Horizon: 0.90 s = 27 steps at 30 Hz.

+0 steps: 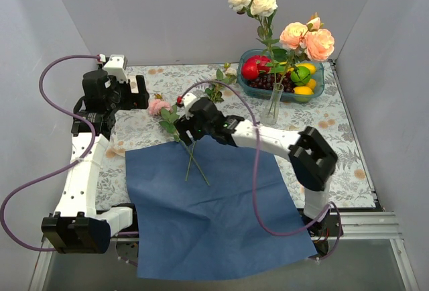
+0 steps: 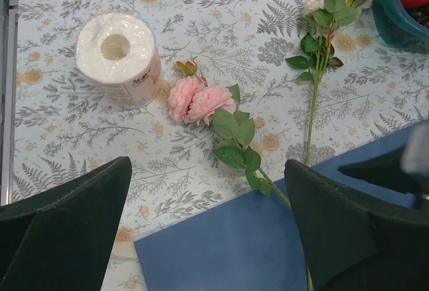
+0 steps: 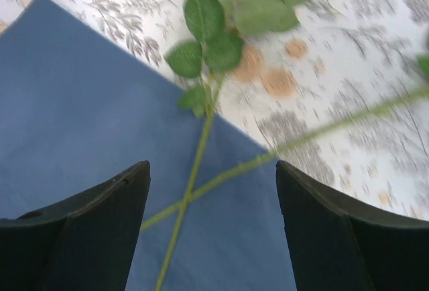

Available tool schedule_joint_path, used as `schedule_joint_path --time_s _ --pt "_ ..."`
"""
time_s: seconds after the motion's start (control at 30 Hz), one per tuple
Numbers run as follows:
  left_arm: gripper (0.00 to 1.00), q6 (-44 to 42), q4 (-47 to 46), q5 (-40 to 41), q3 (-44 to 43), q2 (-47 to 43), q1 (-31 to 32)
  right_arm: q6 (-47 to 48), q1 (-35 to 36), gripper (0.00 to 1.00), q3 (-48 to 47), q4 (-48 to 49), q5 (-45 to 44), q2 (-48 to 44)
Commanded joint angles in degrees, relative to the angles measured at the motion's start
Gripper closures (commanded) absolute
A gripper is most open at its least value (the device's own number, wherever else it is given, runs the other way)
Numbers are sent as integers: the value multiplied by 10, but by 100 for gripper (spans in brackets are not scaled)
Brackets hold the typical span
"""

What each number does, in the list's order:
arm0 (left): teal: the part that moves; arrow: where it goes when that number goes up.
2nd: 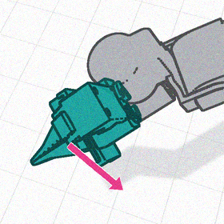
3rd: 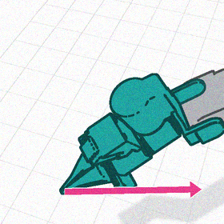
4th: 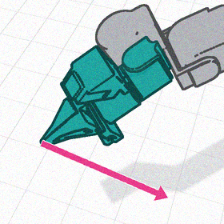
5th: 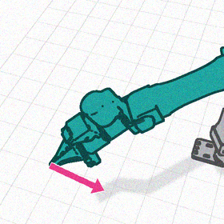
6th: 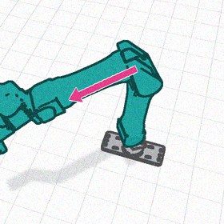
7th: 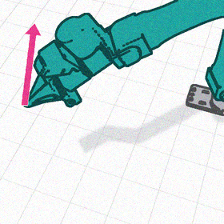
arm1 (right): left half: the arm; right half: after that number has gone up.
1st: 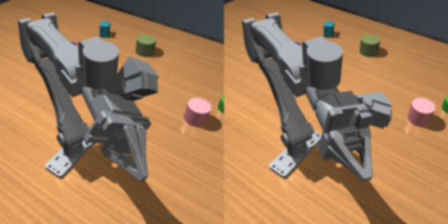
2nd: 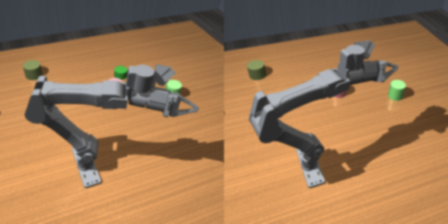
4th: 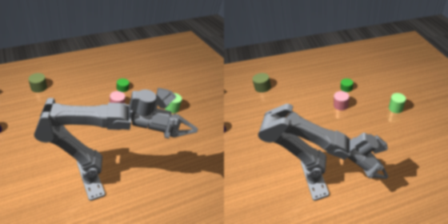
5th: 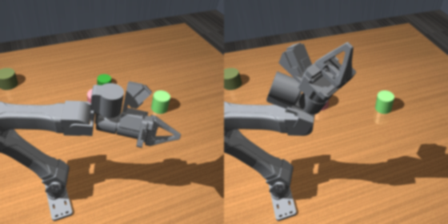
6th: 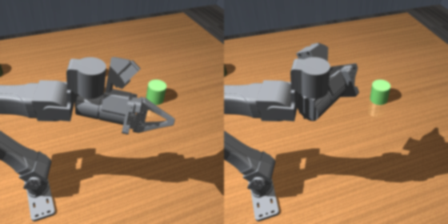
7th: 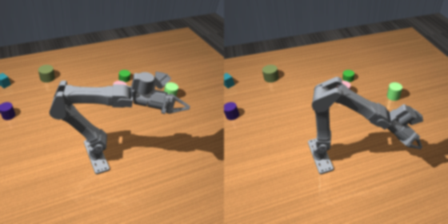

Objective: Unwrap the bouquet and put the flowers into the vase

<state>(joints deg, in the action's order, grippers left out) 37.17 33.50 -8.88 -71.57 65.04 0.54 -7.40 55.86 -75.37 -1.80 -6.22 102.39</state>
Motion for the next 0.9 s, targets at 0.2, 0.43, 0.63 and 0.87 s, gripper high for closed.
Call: schedule_joint_path --time_s 0.2,0.43,0.63,0.87 --pt "2 -12 12 26 -23 -12 -4 50 -14 29 -302 -102 118 244" --pt "2 -12 4 26 -15 -18 -4 44 -25 43 -308 -122 121 267" --pt "2 -11 2 25 -8 -23 -4 49 -26 47 -276 -114 117 261" --pt "2 -17 3 29 2 -30 -4 47 -27 52 -296 -119 120 290"
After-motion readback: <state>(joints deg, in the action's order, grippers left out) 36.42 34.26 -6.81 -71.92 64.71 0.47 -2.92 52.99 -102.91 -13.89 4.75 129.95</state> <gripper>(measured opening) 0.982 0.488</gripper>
